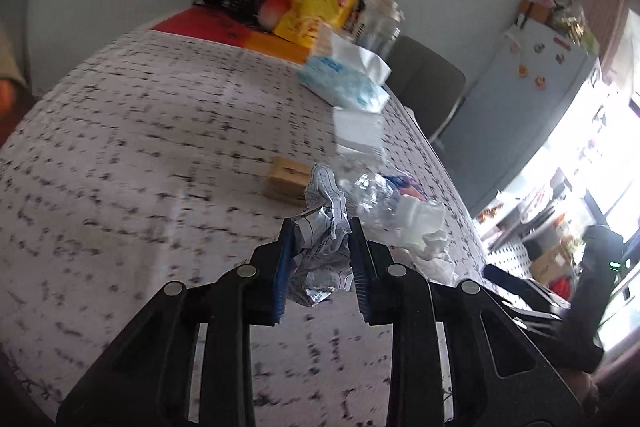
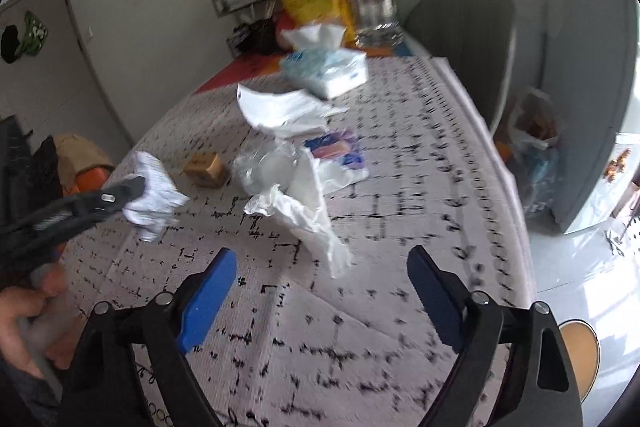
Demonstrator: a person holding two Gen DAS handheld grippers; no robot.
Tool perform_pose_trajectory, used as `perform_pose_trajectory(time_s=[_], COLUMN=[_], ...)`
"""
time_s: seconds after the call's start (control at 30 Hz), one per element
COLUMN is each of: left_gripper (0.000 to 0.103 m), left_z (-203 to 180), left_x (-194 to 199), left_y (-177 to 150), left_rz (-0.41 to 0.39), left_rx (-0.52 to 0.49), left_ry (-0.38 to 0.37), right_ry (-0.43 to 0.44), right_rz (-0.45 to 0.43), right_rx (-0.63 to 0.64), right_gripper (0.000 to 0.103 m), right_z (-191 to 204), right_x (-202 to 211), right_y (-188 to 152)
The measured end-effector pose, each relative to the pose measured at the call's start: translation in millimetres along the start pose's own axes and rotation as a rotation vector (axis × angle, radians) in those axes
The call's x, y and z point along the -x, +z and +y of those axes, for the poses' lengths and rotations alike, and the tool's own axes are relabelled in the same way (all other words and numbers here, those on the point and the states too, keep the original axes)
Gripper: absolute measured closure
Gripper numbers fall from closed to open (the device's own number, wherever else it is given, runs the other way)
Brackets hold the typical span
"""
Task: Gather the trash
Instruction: 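Grasp the crumpled foil wrapper with the left gripper while the right gripper grasps a white tissue, then carry the foil wrapper and tissue in both grippers over the trash bin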
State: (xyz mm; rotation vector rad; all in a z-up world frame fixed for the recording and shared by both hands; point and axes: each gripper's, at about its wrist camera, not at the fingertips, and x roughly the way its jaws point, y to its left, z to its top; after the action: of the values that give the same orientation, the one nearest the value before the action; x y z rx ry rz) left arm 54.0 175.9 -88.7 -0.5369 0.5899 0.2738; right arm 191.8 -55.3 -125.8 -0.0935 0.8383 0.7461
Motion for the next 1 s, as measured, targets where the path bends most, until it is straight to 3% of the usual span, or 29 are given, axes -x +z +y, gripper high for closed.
perform_pose_trajectory(time_s=[0.13,0.2,0.23,0.27,0.33,0.6,1.0], left_gripper=[0.076,0.076,0.076,0.076,0.076,0.076,0.076], left_z=[13.1,16.5,16.6,16.2,14.6,-11.2,-82.6], left_x=[13.8,17.2,18.0,19.4,20.4,21.7,7.1], left_y=[-1.5,-1.9,-1.7,-1.8,-1.8,-3.9,-13.1], left_rz=[-0.023,-0.026,-0.026,-0.027,-0.028,-0.033,0.007], left_rx=[0.022,0.027,0.027,0.025,0.020,-0.007,-0.110], left_ry=[0.016,0.019,0.018,0.016,0.012,-0.036,-0.133], right_ry=[-0.017,-0.025,-0.028,-0.043,-0.026,0.008,0.010], right_rz=[0.045,0.088,0.129,0.137,0.137,0.068,-0.026], right_rx=[0.023,0.025,0.019,0.015,-0.003,0.025,-0.059], right_gripper=[0.030,0.050,0.074,0.087,0.099,0.101,0.101], right_z=[4.5,3.9,2.2,0.2,-2.2,0.6,-30.7], right_x=[-25.9,-37.8,-45.0,-45.6,-40.0,8.4,71.4], right_y=[3.8,4.6,3.8,3.7,3.8,-7.5,-27.8])
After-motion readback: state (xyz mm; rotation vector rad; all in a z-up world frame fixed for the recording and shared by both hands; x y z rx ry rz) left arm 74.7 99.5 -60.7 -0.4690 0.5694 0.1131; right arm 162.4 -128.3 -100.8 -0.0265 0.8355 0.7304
